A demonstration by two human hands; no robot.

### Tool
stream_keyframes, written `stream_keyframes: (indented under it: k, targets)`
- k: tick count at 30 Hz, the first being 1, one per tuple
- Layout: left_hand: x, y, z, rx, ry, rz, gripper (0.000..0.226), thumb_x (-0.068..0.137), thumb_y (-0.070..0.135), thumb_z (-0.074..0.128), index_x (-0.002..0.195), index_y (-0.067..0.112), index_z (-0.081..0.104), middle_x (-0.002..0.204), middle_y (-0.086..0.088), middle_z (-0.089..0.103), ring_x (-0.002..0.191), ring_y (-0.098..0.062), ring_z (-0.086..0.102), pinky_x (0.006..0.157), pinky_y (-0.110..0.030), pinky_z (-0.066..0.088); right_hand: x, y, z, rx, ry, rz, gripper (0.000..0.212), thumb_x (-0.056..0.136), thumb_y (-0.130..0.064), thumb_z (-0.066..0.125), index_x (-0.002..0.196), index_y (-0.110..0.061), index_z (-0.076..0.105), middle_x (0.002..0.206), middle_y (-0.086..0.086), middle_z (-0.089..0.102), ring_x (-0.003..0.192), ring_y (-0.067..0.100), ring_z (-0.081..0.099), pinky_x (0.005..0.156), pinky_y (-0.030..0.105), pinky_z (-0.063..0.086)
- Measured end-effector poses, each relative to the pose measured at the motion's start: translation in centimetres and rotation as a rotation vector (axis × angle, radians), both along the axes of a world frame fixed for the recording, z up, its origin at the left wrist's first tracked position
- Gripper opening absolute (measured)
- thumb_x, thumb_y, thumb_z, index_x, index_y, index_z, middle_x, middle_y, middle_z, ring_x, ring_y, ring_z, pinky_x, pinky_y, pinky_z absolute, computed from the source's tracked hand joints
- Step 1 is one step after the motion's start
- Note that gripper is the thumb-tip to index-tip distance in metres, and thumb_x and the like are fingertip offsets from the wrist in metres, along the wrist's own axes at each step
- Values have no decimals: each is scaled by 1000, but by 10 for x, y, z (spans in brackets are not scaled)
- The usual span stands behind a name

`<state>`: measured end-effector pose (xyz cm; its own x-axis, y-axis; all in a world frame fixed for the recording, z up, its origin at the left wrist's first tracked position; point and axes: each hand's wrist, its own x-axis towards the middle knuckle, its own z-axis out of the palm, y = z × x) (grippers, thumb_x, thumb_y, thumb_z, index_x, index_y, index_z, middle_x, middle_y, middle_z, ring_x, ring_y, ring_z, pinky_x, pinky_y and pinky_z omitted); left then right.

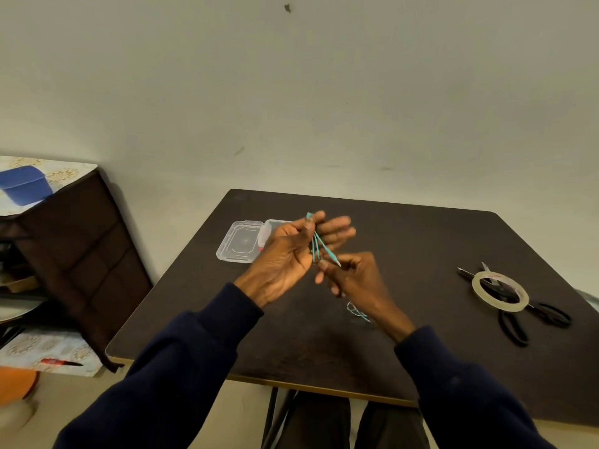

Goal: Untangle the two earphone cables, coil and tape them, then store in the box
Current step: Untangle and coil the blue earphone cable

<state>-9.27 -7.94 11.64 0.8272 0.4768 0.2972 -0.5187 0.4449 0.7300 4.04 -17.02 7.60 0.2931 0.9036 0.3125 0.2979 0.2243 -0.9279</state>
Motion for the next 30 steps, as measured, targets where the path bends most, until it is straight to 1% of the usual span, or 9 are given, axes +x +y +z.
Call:
stream_keyframes:
  k: [4,7,12,16,20,24,26,28,30]
  targets:
    - [3,14,0,82,-59,166,43,93,12,47,134,-4,50,141,-21,56,133,-36,53,115,-43,38,-15,-11,-9,-95,-22,116,22,100,-14,57,113,-6,72,74,6,72,43,12,49,42,18,38]
    - [1,24,-7,356,108,427,41,98,11,49,137,-3,51,140,-16,59,132,-28,55,114,-39,40,-17,-18,2,-91,-287,114,20,99,-18,58,108,-9,74,74,0,73,48,5,56,51,16,43]
    - [-6,17,-21,718,488,470,29,104,1,39,114,-8,65,98,-20,74,80,-24,73,72,-31,58,6,-15,37,136,-717,-64,12,92,-18,69,86,-16,79,72,-14,68,60,3,60,58,15,42]
    - [-10,3,-18,696,578,358,47,106,14,29,96,-6,71,56,-12,46,46,-12,40,48,-21,39,25,-5,55,216,-841,-144,8,87,-19,74,92,-18,80,82,-8,73,68,3,63,63,23,52]
    - [-11,-8,-11,345,472,114,46,108,28,34,84,2,62,55,-2,26,44,-7,24,48,-23,29,32,8,54,255,-635,-163,7,86,-15,75,92,-13,79,83,-4,74,73,6,67,66,17,50]
    - [-13,-6,-5,54,212,-85,30,109,14,30,88,9,51,66,-2,48,47,-4,22,47,-18,25,23,14,37,183,-262,-85,10,93,-12,68,93,-8,78,80,2,76,72,7,69,66,19,53]
    - [-13,-3,-3,-21,116,-94,26,107,11,31,94,7,52,84,-10,65,51,-4,41,48,-16,35,11,13,23,124,-114,-42,14,95,-9,64,91,-7,77,69,0,71,55,5,57,53,18,44]
    - [-12,1,-1,-10,41,-43,26,106,14,32,100,7,55,117,-19,68,81,-16,68,66,-23,53,-2,10,8,65,-30,10,18,98,-9,61,90,-9,77,62,-1,67,46,8,46,47,20,38]
    - [-10,7,0,2,-57,-48,25,103,16,34,108,4,55,142,-27,52,125,-36,59,101,-40,52,-15,5,-5,22,3,83,19,100,-11,57,94,-11,75,61,-2,68,43,8,42,46,22,36]
